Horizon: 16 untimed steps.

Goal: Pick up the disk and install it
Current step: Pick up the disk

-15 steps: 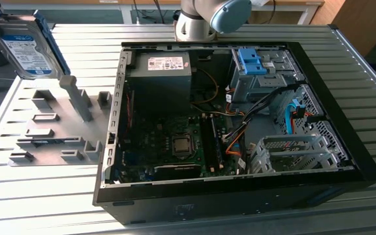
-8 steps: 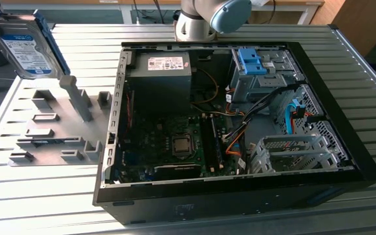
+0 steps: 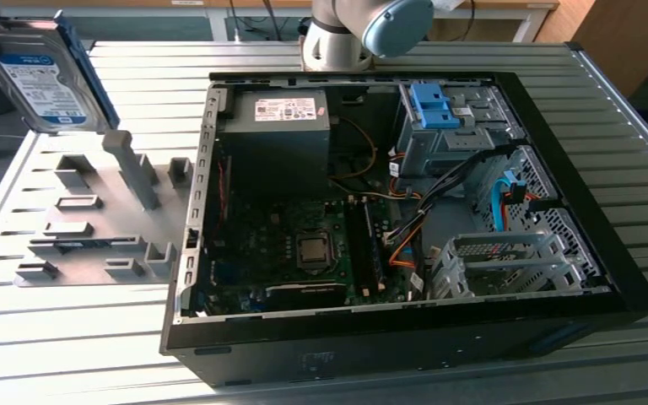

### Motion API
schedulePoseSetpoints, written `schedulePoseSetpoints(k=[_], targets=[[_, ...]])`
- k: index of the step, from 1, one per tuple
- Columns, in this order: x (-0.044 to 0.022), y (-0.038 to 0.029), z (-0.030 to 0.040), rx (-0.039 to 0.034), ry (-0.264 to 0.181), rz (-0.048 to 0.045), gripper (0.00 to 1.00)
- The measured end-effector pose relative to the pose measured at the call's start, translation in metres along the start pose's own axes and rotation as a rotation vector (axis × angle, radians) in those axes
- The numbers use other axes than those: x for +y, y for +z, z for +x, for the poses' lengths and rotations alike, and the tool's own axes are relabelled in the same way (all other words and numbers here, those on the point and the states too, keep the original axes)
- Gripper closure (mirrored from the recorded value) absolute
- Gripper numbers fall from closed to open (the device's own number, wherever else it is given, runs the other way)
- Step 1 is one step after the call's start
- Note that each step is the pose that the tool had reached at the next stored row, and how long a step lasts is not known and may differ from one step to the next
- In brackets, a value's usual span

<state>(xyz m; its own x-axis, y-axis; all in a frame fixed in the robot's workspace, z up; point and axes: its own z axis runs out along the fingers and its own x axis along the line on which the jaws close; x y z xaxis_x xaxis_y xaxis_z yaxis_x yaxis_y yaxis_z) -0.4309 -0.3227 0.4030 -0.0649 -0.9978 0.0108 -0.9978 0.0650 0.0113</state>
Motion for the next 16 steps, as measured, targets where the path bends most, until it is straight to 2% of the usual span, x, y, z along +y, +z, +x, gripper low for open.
schedulePoseSetpoints(k=[16], targets=[[0.0002,-0.0133,-0.0001,0.0,0.0,0.0,0.64]])
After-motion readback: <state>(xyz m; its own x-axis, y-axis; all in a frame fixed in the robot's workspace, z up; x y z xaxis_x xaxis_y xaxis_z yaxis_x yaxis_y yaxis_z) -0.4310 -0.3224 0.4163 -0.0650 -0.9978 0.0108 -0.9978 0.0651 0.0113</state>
